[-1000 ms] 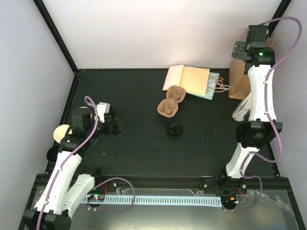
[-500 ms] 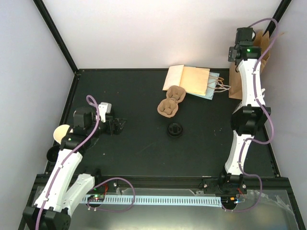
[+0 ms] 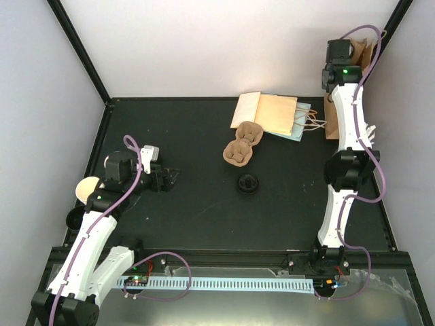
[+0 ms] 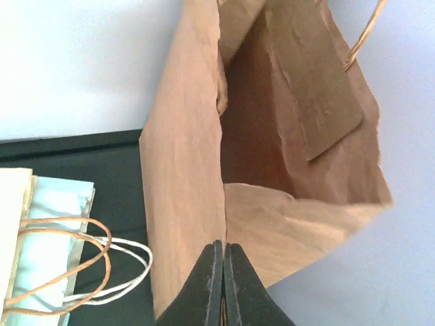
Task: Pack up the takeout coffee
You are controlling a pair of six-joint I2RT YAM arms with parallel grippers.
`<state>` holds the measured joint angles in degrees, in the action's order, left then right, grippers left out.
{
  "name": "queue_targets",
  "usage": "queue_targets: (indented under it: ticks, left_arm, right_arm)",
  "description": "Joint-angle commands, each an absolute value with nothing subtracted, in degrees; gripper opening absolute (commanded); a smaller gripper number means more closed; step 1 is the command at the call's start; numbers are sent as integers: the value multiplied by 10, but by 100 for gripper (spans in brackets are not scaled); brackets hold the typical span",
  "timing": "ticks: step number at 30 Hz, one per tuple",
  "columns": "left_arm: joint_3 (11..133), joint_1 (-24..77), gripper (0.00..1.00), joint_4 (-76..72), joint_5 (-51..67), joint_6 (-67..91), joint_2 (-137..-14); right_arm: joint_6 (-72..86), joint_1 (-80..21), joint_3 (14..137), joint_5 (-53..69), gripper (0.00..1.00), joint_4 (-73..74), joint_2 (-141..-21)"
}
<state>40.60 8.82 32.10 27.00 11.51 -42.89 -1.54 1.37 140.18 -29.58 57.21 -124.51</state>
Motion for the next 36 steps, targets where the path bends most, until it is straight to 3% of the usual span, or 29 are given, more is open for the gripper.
queue_targets:
  ticks: [1, 13, 20, 29, 36]
  left_arm:
    - [411, 96, 99, 320, 264, 106, -432]
    - [411, 104, 99, 321, 254, 106, -419]
    - [411, 106, 99, 320, 254, 107, -414]
    - [410, 109, 99, 318, 251, 109, -405]
    - [410, 110, 99, 314, 252, 110, -404]
  right_arm:
    - [-113, -39, 1384, -345, 1, 496, -1167]
    - [-248, -185, 1368, -372, 1, 394, -1050]
    - [-253, -316, 1259, -398, 1, 400, -947]
    - [-113, -449, 1128, -174, 1, 487, -795]
    - [5, -466, 1011, -3, 1, 488, -699]
